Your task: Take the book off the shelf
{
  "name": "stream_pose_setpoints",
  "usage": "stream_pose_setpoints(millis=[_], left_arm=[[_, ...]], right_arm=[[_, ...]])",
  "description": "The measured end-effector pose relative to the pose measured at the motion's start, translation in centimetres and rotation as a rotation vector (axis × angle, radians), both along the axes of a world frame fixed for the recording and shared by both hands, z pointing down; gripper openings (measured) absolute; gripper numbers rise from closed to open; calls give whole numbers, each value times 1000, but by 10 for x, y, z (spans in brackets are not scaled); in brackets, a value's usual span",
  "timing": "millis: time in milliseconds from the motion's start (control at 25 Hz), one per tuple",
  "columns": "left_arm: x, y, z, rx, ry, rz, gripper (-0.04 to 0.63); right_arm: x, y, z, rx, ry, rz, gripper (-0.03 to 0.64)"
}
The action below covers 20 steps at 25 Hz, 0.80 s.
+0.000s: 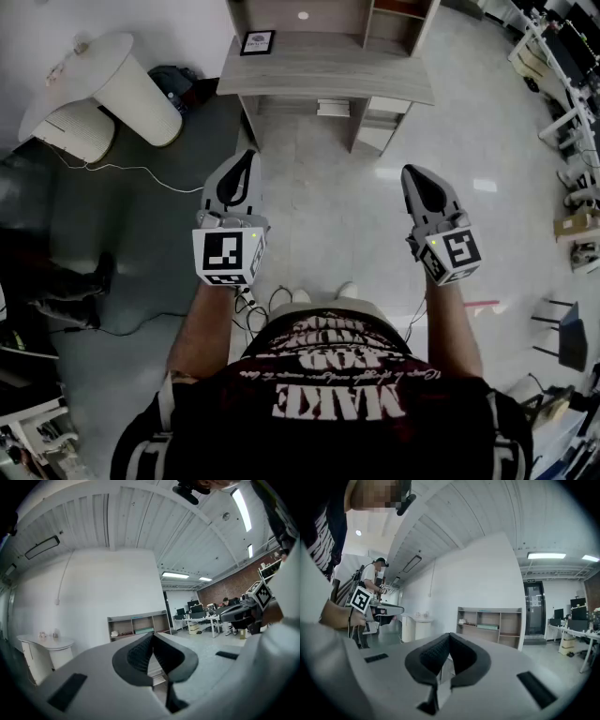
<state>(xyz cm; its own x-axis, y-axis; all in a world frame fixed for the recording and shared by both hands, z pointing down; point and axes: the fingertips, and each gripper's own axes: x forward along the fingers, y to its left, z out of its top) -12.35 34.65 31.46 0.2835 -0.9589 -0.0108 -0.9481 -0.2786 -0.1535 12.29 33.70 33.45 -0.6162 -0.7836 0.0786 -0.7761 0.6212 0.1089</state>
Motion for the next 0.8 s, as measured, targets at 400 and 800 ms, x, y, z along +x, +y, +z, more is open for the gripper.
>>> stream_pose_setpoints(millis=[400,800], left_arm=[[-26,24,-1,20,28,68,8],[-33,7,12,-7,65,46,8]], right_arm=[[-33,33,-3,-7,-3,72,3],[-9,22,-6,25,-59,124,5]])
